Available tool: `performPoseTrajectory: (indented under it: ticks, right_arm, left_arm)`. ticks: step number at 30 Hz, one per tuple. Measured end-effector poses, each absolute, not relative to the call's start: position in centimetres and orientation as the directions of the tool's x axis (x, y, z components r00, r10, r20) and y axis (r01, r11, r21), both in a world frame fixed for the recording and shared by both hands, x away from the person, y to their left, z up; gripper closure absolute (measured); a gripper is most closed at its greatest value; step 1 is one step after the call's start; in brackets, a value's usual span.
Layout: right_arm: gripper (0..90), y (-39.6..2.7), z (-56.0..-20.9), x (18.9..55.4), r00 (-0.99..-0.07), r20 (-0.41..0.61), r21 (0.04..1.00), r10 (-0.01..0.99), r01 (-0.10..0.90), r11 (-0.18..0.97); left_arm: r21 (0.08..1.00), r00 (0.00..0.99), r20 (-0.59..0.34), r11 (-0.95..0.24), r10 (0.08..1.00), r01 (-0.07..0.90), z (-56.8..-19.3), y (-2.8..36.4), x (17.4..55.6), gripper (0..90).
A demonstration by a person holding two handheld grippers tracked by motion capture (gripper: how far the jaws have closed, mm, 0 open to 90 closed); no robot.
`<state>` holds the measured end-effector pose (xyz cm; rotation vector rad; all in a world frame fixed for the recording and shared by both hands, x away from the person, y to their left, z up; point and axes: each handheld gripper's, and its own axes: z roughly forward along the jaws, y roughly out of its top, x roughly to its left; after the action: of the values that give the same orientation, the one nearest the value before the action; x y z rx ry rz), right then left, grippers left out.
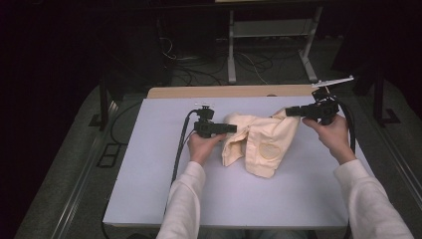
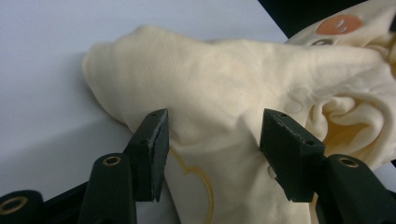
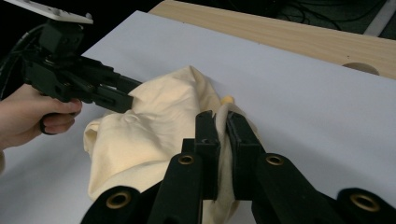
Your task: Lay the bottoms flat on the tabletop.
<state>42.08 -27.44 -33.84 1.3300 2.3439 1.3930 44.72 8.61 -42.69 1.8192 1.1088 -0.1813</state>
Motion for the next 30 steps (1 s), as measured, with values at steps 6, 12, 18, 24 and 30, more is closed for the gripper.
performPoseTrajectory:
  ticks: [6, 12, 18, 24, 30]
  right_arm:
    - [83.3, -27.7, -34.7, 41.9, -0.607, 0.329, 0.748, 0.724, 0.635, 0.193]
    - [83.2, -28.0, -35.1, 42.2, -0.598, 0.336, 0.743, 0.728, 0.643, 0.186]
    - [83.2, -27.2, -34.4, 43.2, -0.597, 0.322, 0.746, 0.735, 0.638, 0.192]
    - [83.2, -26.1, -32.7, 44.7, -0.594, 0.31, 0.763, 0.742, 0.622, 0.178]
    - [83.2, -25.6, -30.6, 45.7, -0.589, 0.295, 0.786, 0.753, 0.597, 0.159]
  left_arm:
    - [0.604, 0.576, -0.569, -0.177, 0.587, 0.777, -43.8, 7.5, 44.7, 80.6]
    - [0.641, 0.596, -0.533, -0.173, 0.6, 0.747, -42.6, 8.2, 44.6, 83.4]
    - [0.69, 0.614, -0.472, -0.169, 0.632, 0.704, -39.0, 9.6, 44.9, 83.6]
    - [0.74, 0.638, -0.388, -0.187, 0.665, 0.646, -34.2, 10.8, 45.5, 83.6]
    - [0.775, 0.651, -0.342, -0.188, 0.678, 0.603, -31.8, 11.2, 45.6, 83.5]
